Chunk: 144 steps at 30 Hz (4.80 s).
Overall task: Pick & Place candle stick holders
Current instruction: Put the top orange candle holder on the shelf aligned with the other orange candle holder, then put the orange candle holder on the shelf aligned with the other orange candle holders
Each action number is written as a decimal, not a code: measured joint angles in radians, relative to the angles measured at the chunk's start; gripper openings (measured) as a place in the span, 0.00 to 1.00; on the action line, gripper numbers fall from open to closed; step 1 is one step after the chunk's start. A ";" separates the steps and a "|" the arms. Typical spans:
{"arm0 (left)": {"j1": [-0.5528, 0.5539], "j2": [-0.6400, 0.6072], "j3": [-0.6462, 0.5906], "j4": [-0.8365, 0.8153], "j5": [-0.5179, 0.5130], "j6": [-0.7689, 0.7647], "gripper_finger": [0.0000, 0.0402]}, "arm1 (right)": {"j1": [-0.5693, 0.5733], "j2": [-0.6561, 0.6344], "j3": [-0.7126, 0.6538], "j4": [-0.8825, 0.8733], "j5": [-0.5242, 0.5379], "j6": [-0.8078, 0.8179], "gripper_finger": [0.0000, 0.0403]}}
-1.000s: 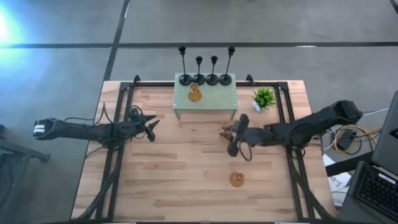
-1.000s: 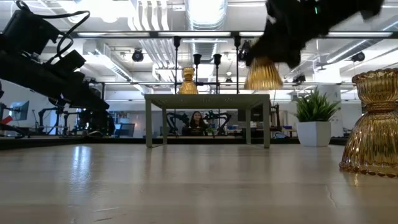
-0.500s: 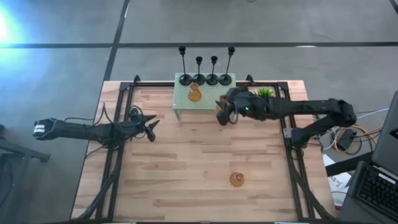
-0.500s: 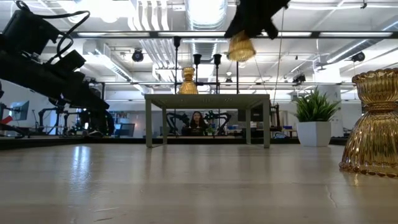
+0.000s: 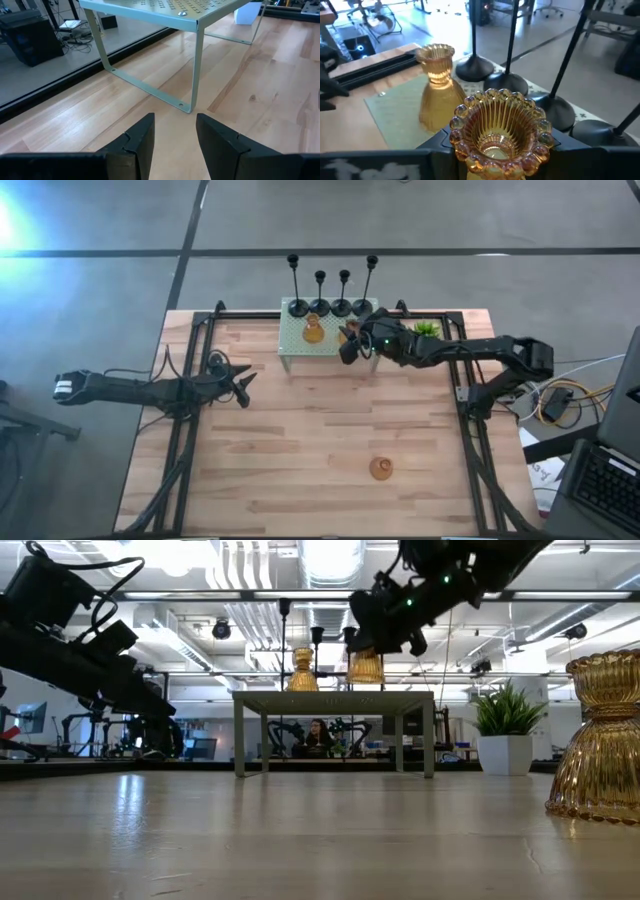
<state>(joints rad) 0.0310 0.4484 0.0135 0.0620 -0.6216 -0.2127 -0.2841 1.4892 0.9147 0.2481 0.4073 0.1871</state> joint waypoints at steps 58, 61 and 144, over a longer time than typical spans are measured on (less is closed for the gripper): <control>0.000 0.000 -0.001 0.007 0.000 0.000 0.37 | -0.126 0.083 0.030 0.032 -0.065 -0.037 0.29; 0.000 0.000 -0.001 0.007 0.000 0.000 0.37 | -0.126 0.096 0.030 0.039 -0.069 -0.038 0.29; 0.000 0.000 -0.001 0.008 0.000 0.000 0.37 | -0.112 -0.005 0.134 -0.130 -0.078 -0.183 0.78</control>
<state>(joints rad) 0.0311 0.4484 0.0124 0.0696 -0.6217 -0.2131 -0.3964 1.4847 1.0488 0.1180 0.3292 0.0040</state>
